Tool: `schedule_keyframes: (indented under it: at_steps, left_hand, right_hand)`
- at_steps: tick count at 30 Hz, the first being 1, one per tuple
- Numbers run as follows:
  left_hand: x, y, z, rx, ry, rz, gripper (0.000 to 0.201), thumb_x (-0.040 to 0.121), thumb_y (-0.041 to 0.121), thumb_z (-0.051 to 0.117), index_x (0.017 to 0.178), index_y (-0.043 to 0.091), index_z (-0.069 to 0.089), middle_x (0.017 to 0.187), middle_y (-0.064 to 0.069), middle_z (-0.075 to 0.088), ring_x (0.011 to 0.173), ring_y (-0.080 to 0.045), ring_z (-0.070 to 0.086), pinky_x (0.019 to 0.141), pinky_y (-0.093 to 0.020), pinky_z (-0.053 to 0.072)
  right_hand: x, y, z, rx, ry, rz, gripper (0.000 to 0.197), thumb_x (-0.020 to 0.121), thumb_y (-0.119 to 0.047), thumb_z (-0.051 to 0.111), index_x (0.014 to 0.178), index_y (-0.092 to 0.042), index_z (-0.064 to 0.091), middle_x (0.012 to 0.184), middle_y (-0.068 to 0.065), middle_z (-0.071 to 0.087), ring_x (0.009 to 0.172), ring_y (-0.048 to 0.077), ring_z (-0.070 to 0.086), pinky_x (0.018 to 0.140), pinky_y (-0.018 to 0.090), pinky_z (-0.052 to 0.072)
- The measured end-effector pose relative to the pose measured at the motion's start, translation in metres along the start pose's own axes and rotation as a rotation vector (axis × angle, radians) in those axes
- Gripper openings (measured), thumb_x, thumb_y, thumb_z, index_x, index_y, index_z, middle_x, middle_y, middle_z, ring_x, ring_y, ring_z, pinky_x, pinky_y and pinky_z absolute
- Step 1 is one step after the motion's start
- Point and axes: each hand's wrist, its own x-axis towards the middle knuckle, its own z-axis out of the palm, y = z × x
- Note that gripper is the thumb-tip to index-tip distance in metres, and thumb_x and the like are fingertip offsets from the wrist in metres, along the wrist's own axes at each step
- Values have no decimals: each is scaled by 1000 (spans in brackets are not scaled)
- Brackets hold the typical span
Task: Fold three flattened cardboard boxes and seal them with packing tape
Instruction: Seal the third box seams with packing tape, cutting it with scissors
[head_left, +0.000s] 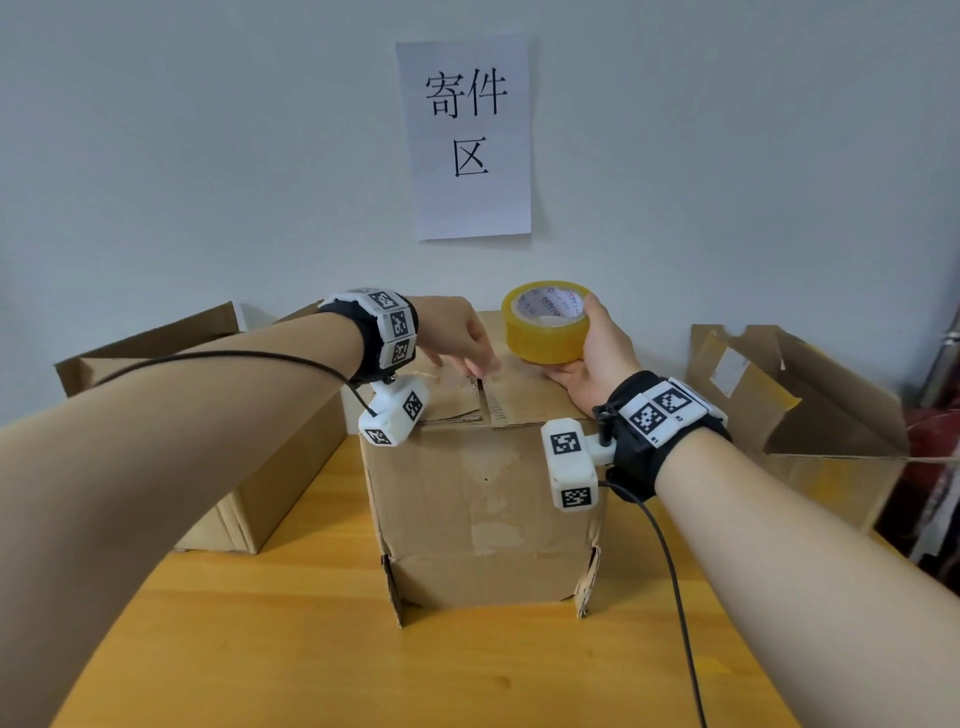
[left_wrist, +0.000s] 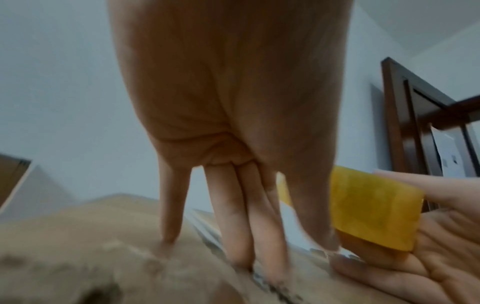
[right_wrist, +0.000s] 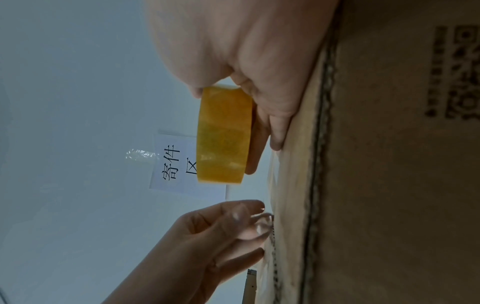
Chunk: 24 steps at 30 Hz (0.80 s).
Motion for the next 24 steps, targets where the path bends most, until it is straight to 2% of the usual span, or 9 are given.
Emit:
schedule_keyframes:
  at_steps: [2,4,6,9,12,14,16,20,24]
  left_hand:
    - [-7,5,-6,-37,-64,-27,33,100,45,54,109,20,74,92,7,78,102,-4,69,91,-33,56]
    - [-14,8,-14,-108,-82,-43,36,105,39,46,112,14,71,93,-1,79,97,-12,73,94,-40,56]
    - [-17,8,-21,-153,-49,-52,31,106,30,44,114,11,67,93,-6,78,91,-19,76,94,-45,56]
    - [-16,3,-29,-119,36,-87,21,104,18,48,118,12,63,93,-2,78,90,-20,76,90,-47,58]
    - [-9,-3,-29,-46,58,-138,25,100,12,54,124,16,59,121,-1,71,110,-19,68,91,-46,57]
    - [-5,-4,-24,41,21,-163,35,102,12,50,136,20,53,143,1,54,132,-22,51,98,-49,53]
    - [-2,-2,-17,96,-60,-178,46,104,11,43,148,24,43,155,6,40,144,-24,35,105,-51,47]
    - [9,5,-9,177,-202,-206,54,105,7,38,153,31,35,160,11,32,151,-22,22,114,-55,36]
    - [16,13,-11,240,-227,-239,48,107,16,40,152,33,38,163,3,26,152,-27,19,117,-52,30]
  right_hand:
    - [0,0,0,4,1,1,46,101,-48,52,138,-21,49,127,12,62,105,35,68,74,43,58]
    - [0,-1,-1,13,1,0,47,101,-48,52,139,-21,49,126,11,62,105,34,68,70,42,58]
    - [1,-1,-2,29,-6,1,43,102,-47,51,137,-23,48,121,10,60,104,33,67,69,42,58]
    - [1,-2,-5,69,-12,18,39,103,-45,49,136,-25,46,122,9,56,108,35,66,77,45,57]
    - [1,-3,-6,75,-19,25,30,103,-45,49,127,-26,47,112,8,58,108,37,66,72,44,57]
    - [0,-3,-6,76,-29,24,25,103,-45,49,120,-26,47,103,7,59,104,36,67,67,43,56]
    - [0,-3,-5,72,-29,22,25,103,-46,49,119,-26,47,100,7,60,104,35,67,67,43,57]
    - [2,-2,-5,64,-31,13,27,103,-47,48,121,-27,47,106,7,61,107,34,67,79,44,56]
    - [4,-2,-7,64,-58,9,27,103,-46,48,120,-26,48,105,6,62,102,32,67,86,46,55]
